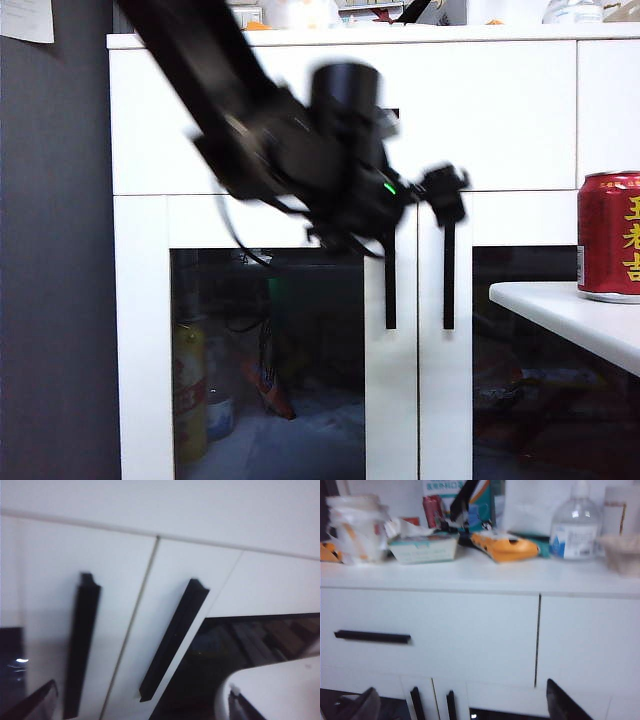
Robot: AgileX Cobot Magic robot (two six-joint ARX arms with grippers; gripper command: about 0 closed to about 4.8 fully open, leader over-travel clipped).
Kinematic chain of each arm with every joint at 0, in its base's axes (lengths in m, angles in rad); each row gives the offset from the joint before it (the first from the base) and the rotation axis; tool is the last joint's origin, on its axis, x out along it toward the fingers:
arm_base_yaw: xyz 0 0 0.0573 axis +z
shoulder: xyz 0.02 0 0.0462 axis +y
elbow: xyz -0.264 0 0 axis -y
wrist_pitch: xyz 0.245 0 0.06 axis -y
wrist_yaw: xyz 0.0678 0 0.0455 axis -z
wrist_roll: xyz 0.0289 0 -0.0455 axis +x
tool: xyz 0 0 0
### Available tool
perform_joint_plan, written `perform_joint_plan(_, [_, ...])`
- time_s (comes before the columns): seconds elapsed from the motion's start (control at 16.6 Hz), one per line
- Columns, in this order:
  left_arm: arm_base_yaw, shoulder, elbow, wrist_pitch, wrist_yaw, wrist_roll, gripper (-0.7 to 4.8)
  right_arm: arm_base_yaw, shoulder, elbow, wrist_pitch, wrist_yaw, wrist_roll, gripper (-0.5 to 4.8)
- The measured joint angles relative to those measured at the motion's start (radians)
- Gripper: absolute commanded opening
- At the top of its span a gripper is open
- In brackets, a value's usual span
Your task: Open the left door of the white cabinet, pick up a can of beverage from the table on the right, place it inside the cabinet, and finally close the cabinet door.
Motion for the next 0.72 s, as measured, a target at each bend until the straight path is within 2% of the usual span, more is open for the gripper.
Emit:
perform_joint_plan(0.3, [0.006,0.08,0.114,-0.019,-0.104,0.027,4.39,0.0,0.0,-0.059,0.02,0.004,0.011,4.31])
perform_joint_plan(0.72, [0.016,0.127,0.144,-0.01,-0.101,0.027,4.31,0.0,0.0,-0.146,0.11,0.004,0.011,4.31])
